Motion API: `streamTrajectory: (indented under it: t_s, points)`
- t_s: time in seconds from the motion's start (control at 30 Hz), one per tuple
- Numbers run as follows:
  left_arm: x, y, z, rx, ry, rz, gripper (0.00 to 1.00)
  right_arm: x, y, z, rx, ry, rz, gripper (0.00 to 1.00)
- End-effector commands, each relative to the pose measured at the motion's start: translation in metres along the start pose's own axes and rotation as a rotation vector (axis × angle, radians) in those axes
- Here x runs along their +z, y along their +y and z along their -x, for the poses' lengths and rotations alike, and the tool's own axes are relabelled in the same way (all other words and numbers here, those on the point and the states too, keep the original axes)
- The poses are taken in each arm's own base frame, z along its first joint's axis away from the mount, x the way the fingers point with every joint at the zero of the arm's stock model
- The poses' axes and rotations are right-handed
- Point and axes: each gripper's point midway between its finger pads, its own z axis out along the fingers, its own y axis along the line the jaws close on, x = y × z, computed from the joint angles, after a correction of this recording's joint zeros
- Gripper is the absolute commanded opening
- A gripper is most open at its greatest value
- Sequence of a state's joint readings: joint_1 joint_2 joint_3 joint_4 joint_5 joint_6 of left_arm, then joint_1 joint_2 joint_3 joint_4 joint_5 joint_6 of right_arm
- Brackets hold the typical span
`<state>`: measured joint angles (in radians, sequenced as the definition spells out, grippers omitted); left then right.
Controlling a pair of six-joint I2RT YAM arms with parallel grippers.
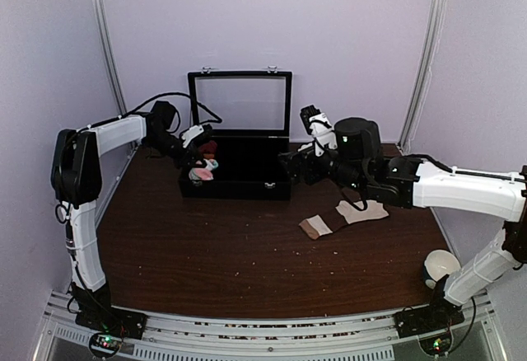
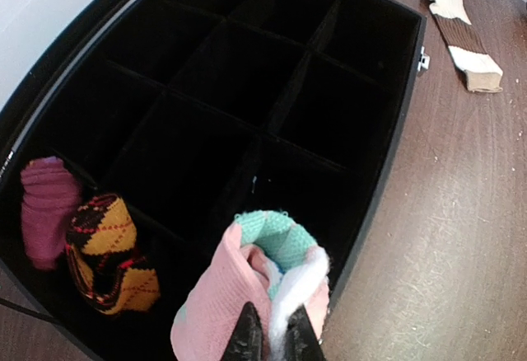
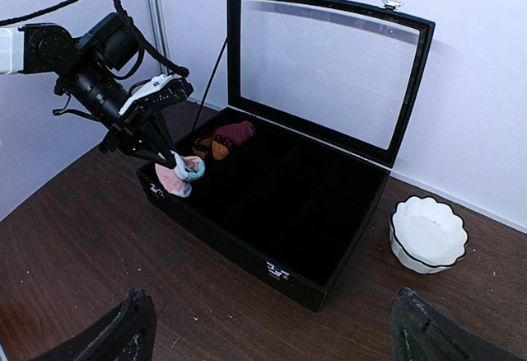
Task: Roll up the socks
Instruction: Place the sock in the storage box.
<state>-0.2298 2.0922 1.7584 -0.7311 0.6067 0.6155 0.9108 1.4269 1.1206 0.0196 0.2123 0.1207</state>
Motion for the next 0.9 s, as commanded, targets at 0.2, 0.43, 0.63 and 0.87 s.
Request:
streamTrajectory:
  t_s: [0.2, 0.43, 0.63, 0.87]
  points:
    - [-0.007, 0.016, -0.032, -0.059, 0.128, 0.153, 0.0, 0.003, 0.004, -0.012, 0.025, 0.014, 0.033, 1.0]
    - [-0.009, 0.045, -0.047, -0.082, 0.2, 0.321, 0.06, 0.002, 0.006, -0.017, 0.027, 0.025, 0.047, 1.0]
    - [-0.014, 0.037, -0.04, -0.071, 0.213, 0.331, 0.31, 0.005, 0.007, -0.017, 0.022, 0.033, 0.046, 1.0]
    - [-0.045, 0.024, 0.0, -0.072, 0.16, 0.277, 0.46, 0.007, 0.004, -0.017, -0.002, 0.045, 0.029, 1.0]
